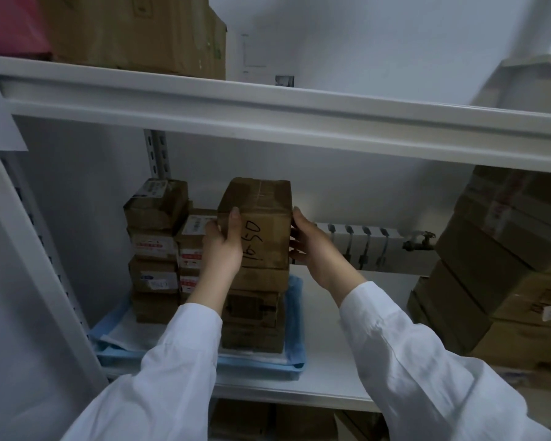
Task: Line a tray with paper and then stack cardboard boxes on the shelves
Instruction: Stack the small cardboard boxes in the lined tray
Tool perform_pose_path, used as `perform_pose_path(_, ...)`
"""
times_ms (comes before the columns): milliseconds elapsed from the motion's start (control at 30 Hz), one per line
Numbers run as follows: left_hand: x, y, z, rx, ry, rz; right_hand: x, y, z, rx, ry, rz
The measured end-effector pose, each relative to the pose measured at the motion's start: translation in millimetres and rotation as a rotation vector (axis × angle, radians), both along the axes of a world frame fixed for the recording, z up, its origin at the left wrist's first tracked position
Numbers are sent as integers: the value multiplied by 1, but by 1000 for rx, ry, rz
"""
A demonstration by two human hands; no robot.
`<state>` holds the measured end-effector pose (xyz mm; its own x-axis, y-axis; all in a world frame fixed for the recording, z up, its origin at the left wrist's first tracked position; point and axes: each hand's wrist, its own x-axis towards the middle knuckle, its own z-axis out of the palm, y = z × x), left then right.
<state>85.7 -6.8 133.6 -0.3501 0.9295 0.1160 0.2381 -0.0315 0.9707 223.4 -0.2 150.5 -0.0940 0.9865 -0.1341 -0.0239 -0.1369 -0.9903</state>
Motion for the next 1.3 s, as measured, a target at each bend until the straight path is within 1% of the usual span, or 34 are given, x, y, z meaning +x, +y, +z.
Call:
perform_pose_path(133, -5, 3, -4, 95, -27, 27, -5, -5, 2, -18, -11, -42)
perform_pose_path(233, -9, 5, -4, 223, -55, 21, -9, -6, 1, -25, -33, -72)
perform_pose_path(267, -10, 5, -5, 271, -33, 14, -9, -6, 0, -24, -38, -87)
perform_pose_path(333, -11, 8, -7, 321, 68, -4, -10, -7, -2, -32, -48, -133)
perform_pose_path(400, -12, 11, -9, 315, 127, -28, -11, -11, -6, -39, -50, -175)
perform_pose_path(500, -10, 12, -12, 307, 125, -64, -13, -17, -10, -33, -50, -201)
perform_pose_path(700, -10, 14, -11, 299, 119, -48, -18, -24, -9, -46, -76, -182)
perform_pose_path(767, -8, 13, -8, 317, 114, -24, -15, -26, -5, -52, -83, -184)
perform_pose_path(1000, 24, -2, 10, 384, 141, 157, 26, -26, 5, -17, -72, -253)
perform_pose_path(1100, 55, -16, 17, 426, 150, 186, 56, -32, 8, 45, -128, -262)
perform_pose_path(1200, 91, -31, 25, 487, 205, 231, 90, -44, 13, 245, -133, -255)
perform_pose_path(1300, 131, -41, 31, 515, 156, 178, 129, -57, 20, 438, -169, -273)
